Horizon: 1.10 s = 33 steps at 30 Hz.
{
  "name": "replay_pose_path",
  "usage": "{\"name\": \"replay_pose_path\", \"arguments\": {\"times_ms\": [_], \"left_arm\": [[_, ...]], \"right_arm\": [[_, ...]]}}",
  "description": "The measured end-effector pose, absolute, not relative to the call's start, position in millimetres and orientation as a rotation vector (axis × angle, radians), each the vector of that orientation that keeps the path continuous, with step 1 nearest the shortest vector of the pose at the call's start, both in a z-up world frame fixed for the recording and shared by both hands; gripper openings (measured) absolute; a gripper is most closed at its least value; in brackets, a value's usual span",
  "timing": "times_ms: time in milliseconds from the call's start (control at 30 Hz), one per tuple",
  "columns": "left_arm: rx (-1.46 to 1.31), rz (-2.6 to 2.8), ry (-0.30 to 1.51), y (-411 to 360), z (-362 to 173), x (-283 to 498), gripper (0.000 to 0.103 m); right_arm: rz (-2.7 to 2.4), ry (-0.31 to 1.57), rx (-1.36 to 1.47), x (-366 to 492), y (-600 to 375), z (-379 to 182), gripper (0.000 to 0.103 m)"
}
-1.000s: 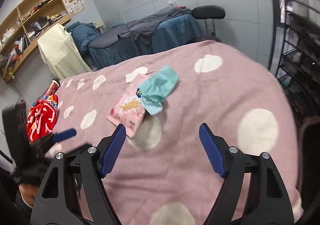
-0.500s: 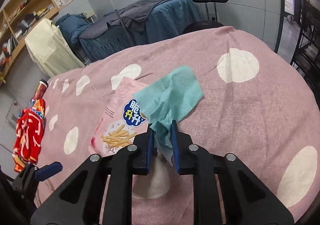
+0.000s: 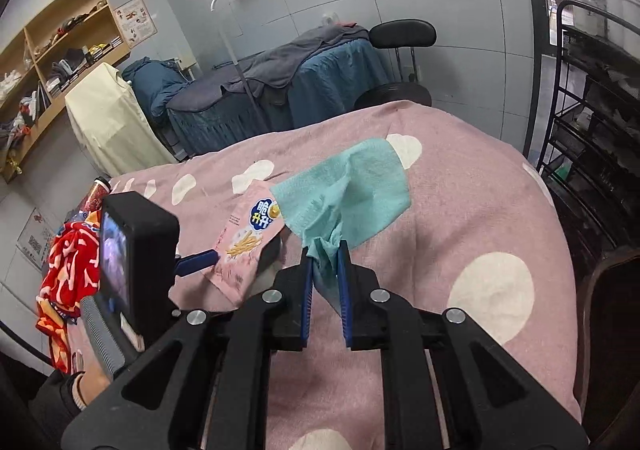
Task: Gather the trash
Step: 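Carry the teal cloth over the bin and open the right tool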
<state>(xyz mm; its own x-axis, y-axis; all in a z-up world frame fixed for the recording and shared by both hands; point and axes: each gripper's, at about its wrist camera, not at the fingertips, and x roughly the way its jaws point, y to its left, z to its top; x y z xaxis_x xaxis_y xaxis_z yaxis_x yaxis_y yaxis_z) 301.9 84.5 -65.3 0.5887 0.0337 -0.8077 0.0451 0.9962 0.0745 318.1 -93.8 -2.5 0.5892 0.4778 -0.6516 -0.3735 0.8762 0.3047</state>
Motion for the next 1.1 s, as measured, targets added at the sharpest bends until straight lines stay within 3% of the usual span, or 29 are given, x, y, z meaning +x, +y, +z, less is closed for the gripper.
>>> {"name": "replay_pose_path", "arguments": {"times_ms": [267, 300, 433, 733, 1100], "left_arm": [[-0.073, -0.029, 0.905, 108, -56, 295, 0.053], [-0.098, -0.032, 0.903, 113, -56, 292, 0.043], [-0.143, -0.026, 0.873, 120, -49, 281, 0.027], [-0.18, -0.02, 0.766, 120, -23, 240, 0.016], [-0.206, -0.17, 0.636, 67, 17, 176, 0.006]], "right_arm": [[0.491, 0.756, 0.138, 289, -109, -1, 0.013], [0.489, 0.753, 0.139, 286, -111, -1, 0.013], [0.476, 0.74, 0.138, 274, -120, -2, 0.013], [0.45, 0.717, 0.157, 247, -146, -2, 0.013], [0.406, 0.682, 0.181, 201, -187, 6, 0.013]]}}
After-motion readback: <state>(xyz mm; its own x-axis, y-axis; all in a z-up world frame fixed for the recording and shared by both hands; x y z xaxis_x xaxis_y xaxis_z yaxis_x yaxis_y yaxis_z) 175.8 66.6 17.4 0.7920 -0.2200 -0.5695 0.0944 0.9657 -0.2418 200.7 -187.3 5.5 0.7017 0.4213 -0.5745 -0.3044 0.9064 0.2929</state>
